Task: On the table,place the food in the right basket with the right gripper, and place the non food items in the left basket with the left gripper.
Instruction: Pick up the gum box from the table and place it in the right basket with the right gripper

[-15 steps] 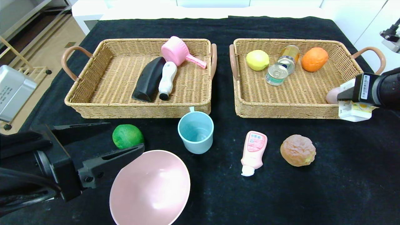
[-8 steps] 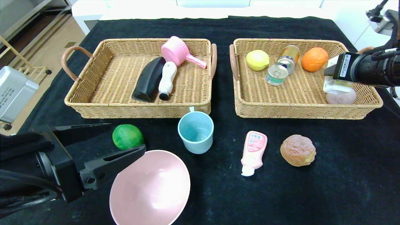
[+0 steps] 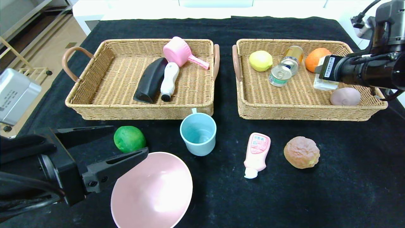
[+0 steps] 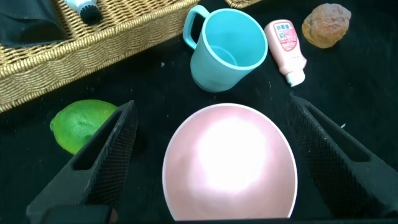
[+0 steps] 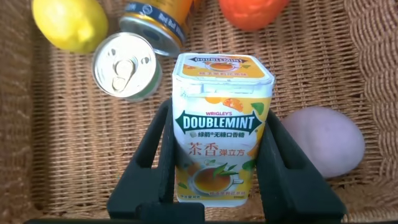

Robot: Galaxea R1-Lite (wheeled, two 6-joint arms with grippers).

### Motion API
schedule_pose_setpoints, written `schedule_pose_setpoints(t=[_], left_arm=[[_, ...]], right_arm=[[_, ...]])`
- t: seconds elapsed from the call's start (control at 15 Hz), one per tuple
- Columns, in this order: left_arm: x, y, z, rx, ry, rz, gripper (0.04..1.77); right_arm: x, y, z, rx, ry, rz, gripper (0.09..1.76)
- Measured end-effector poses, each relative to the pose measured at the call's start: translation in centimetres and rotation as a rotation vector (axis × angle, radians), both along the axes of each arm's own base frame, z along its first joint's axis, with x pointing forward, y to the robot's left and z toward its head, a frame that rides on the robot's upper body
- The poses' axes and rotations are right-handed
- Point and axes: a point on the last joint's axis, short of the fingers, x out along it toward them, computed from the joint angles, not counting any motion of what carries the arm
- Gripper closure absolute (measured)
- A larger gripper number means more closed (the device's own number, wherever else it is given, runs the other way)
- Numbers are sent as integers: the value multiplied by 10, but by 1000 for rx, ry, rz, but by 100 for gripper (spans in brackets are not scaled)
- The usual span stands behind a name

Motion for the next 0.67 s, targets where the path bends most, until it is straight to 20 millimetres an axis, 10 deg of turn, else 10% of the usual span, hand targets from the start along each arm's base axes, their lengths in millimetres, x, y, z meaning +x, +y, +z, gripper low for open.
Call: schedule_pose_setpoints(t=[0.47, 0.67], left_arm=[[0, 0, 0, 0, -1, 1, 9], [0, 0, 1, -3, -6, 1, 9]], right_arm=[[12, 1, -10, -3, 13, -8, 105], [13, 0, -11, -5, 19, -12, 80]])
